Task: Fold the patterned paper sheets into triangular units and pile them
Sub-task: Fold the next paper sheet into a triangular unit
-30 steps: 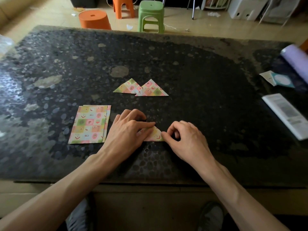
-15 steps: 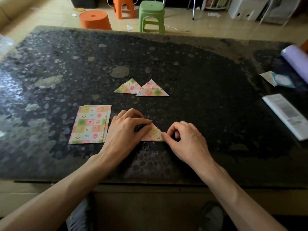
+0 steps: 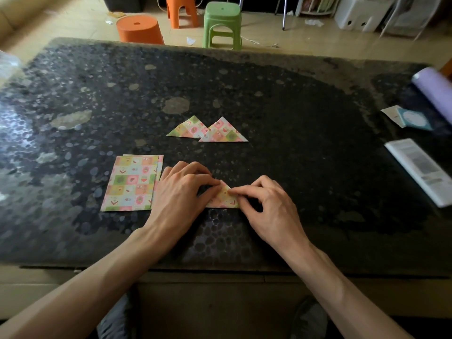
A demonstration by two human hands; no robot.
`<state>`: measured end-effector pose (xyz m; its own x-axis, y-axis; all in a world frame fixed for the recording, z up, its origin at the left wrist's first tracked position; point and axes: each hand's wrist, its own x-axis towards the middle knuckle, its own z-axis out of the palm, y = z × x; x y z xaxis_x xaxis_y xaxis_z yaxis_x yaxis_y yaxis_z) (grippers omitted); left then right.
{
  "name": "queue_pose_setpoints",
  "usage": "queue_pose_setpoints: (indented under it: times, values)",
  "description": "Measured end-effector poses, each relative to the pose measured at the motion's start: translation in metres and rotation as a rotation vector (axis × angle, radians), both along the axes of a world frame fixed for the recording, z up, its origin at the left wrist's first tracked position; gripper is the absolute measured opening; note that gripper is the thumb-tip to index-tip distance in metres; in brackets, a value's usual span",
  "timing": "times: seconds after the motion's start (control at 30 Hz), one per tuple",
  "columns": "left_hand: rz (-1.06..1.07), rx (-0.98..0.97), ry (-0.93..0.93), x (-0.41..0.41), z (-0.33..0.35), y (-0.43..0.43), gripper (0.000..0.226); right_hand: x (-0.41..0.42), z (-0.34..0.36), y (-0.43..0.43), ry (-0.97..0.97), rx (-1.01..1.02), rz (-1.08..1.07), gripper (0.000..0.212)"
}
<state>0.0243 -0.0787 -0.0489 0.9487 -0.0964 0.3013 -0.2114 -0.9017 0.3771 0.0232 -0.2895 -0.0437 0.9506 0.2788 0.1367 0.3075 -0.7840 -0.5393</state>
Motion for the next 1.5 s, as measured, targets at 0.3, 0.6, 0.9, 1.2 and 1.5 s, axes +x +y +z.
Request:
queue_pose_setpoints:
  times: [0.3, 0.6, 0.9, 1.2, 1.5]
  values:
    - [-0.048, 0.025, -0.012, -0.001, 0.0, 0.003, 0.032, -0.001, 0.001, 0.001, 0.002, 0.021, -0.018, 0.022]
    - [-0.133, 0.003, 0.011, -0.008, -0.004, 0.011, 0.046, 0.002, 0.001, 0.0, 0.045, 0.052, -0.03, 0.027]
    - [-0.112, 0.015, 0.022, -0.007, -0.003, 0.009, 0.049, 0.001, -0.001, 0.001, 0.019, 0.052, -0.034, 0.031]
    - [-0.114, 0.033, 0.011, -0.008, -0.004, 0.009, 0.05, 0.002, 0.0, 0.0, 0.044, 0.046, -0.025, 0.029]
    - [-0.297, 0.174, -0.05, -0.011, -0.004, 0.006, 0.038, 0.001, 0.004, 0.002, 0.078, 0.042, -0.027, 0.025]
